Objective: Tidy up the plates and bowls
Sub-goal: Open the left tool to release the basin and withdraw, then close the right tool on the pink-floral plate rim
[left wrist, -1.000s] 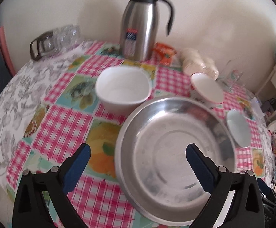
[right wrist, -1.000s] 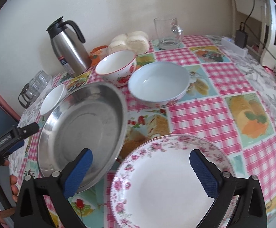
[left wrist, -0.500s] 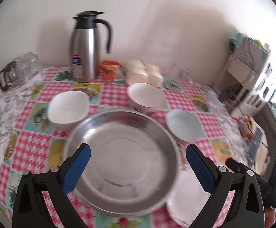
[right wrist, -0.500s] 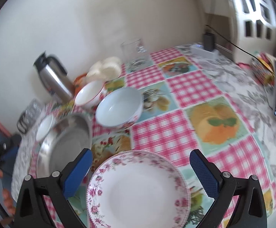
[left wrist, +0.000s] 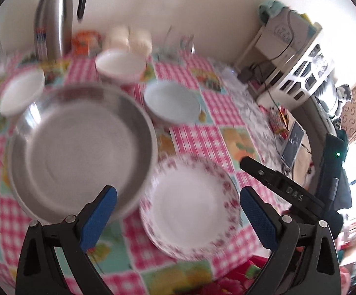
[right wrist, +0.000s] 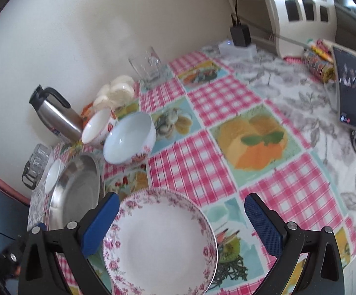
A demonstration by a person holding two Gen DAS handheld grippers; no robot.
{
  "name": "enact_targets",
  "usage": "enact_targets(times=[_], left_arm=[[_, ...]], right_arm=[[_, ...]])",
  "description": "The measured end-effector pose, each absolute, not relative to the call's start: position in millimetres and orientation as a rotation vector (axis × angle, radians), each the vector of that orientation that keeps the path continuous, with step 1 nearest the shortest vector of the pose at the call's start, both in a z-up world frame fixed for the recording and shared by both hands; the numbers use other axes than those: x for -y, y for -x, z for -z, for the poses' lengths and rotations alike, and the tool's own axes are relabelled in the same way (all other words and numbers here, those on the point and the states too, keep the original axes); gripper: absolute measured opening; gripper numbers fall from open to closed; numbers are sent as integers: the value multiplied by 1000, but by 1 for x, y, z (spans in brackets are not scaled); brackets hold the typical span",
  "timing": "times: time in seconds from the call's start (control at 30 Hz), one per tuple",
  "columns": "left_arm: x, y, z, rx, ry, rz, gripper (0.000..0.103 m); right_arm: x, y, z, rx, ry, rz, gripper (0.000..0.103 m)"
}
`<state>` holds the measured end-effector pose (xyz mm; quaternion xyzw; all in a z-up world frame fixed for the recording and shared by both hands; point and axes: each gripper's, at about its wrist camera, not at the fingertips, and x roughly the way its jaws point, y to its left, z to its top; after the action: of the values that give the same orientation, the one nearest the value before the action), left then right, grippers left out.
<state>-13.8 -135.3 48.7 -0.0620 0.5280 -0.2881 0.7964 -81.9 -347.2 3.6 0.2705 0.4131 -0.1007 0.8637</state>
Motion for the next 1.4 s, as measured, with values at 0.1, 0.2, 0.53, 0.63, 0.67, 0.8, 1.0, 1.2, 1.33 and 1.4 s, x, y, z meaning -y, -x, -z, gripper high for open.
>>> enact_targets(times=[0.1, 0.2, 0.53, 0.63, 0.67, 0.8, 1.0, 1.2, 1.33, 1.4], left_arm=[[139, 17, -36, -1203, 145, 609, 100], [143, 22, -29, -1235, 120, 583, 100], [147, 28, 0, -1346, 112, 537, 100], [150, 28, 8, -1366, 100, 524, 100], [150, 27, 10, -1375, 102, 516, 100], [148, 24, 21, -1408, 109, 480, 100], [144, 20, 32, -1437, 129, 448, 86], [141, 16, 43, -1473, 174, 438, 66], [142, 15, 49, -1487, 181, 419, 57], [141, 14, 49, -1479, 192, 416, 52]], right_arm=[[348, 80, 10, -936, -582, 224, 103], [353, 81, 24, -980, -637, 222, 101], [359, 81, 49, -1074, -718, 197, 84], [358, 79, 53, -1095, -720, 180, 78], [357, 78, 54, -1101, -717, 176, 73], [355, 77, 56, -1115, -704, 161, 62], [352, 74, 60, -1138, -684, 148, 51], [350, 71, 63, -1156, -670, 139, 42], [350, 71, 64, -1159, -673, 139, 42], [350, 72, 64, -1158, -673, 138, 42]])
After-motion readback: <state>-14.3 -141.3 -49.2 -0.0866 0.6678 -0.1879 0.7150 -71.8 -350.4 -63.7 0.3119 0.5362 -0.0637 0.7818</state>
